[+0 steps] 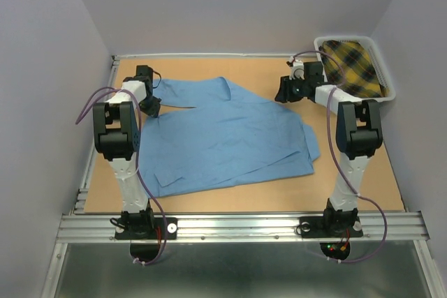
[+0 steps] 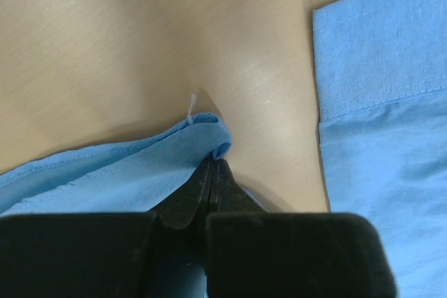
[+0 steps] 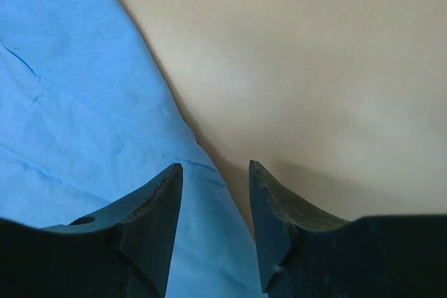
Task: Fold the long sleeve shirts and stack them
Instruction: Fold the shirt
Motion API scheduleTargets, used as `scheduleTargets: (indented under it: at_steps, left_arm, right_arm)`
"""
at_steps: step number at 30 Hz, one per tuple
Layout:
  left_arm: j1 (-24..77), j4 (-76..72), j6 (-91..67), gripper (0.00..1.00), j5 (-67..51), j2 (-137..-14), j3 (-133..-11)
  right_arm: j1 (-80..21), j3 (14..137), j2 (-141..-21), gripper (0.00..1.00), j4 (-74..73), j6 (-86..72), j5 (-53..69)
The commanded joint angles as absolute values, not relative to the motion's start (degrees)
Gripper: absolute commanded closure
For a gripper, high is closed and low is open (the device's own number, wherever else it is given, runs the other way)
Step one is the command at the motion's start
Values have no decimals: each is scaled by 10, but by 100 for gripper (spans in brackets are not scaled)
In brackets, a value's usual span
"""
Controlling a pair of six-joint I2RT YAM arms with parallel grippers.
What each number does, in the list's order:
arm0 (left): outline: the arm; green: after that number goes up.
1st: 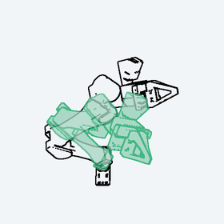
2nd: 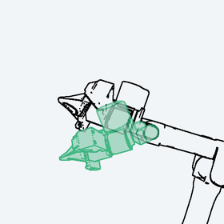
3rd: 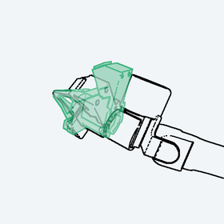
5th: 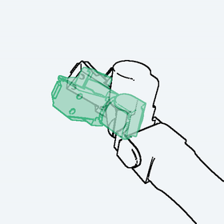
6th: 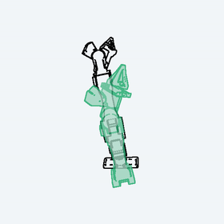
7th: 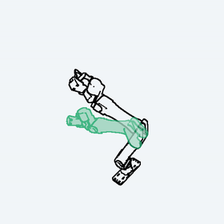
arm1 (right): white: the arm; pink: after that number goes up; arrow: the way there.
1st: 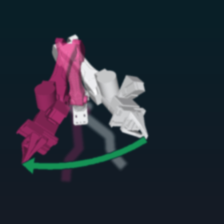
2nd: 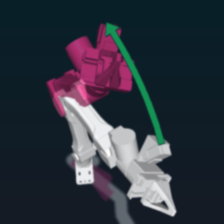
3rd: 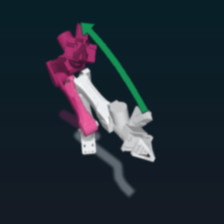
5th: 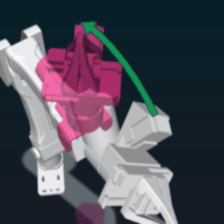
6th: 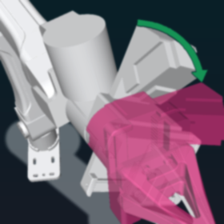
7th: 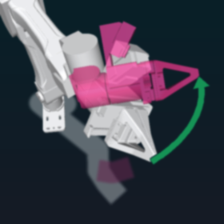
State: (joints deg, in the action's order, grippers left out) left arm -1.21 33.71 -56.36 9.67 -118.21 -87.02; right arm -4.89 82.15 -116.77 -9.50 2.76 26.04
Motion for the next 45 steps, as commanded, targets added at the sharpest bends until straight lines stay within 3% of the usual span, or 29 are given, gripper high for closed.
scheduleTargets:
  at_steps: [1, 12, 16, 19, 20, 26, 45]
  left_arm:
    - [-13, 343, -541, 96, 118, -1193, -844]
    - [-9, 343, -519, 98, 141, -1186, -847]
    - [-8, 340, -511, 98, 145, -1187, -845]
    - [-8, 338, -505, 100, 149, -1187, -845]
    - [-8, 338, -497, 100, 156, -1186, -846]
    - [-7, 336, -466, 100, 192, -1159, -858]
    - [14, 193, -404, 100, 161, -989, -723]
  right_arm:
    - [-63, 867, -1195, 52, -85, 34, 308]
    - [-79, 894, -1259, 53, -87, 32, 344]
    - [-81, 904, -1273, 57, -90, 31, 352]
    - [-80, 910, -1275, 68, -92, 32, 355]
    - [-81, 912, -1273, 79, -93, 32, 355]
    - [-80, 914, -1236, 94, -97, 40, 331]
    - [-83, 774, -1086, 99, -91, 93, 206]
